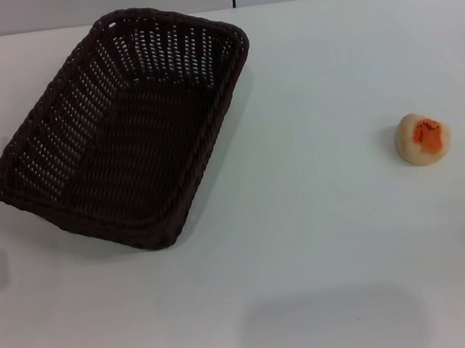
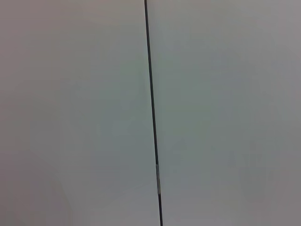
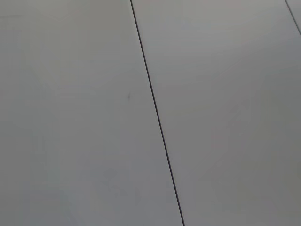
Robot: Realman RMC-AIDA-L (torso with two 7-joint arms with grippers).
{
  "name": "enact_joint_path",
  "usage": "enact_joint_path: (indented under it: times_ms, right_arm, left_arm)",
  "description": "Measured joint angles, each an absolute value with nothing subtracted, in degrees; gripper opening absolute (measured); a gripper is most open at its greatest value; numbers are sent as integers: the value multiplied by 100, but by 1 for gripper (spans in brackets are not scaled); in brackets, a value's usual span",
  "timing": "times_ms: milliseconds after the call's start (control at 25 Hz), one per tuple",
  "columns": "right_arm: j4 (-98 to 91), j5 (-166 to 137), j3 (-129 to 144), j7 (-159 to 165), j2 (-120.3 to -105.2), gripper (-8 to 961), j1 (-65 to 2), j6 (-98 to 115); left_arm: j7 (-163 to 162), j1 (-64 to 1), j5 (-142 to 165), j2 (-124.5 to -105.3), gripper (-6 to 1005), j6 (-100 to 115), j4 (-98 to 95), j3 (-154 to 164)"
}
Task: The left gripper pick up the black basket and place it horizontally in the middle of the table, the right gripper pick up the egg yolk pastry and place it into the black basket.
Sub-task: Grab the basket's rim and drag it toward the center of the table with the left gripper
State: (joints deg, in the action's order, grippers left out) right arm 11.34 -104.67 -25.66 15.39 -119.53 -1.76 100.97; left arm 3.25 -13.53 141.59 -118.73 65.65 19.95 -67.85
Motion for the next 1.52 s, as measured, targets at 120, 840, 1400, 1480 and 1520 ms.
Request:
enact_joint_path:
  times_ms: [120,840,1400,1480,1520]
  right_arm:
    - [1134,-10467,-2566,1539,-11953,816,-176,10097]
    - [1134,-10467,-2471,1564,-11945,817,-202,10097]
    - [1134,-10468,-2451,1588,-11944,816,-211,10091]
    - [1134,-10468,-2434,1589,-11943,816,-220,10072]
    - [1134,-10468,-2426,1589,-11943,816,-226,10065]
  left_arm:
    - [325,-1351,14159,-11873,798,6565,1995,-6785]
    - [254,-1485,14392,-11235,795,5126,3444,-6857]
    - [658,-1395,16199,-10543,793,-1460,8119,-8013]
    - [1714,-1603,16180,-11031,793,-2916,8594,-8624]
    - [1897,-1648,16175,-11105,792,-3150,8637,-8726]
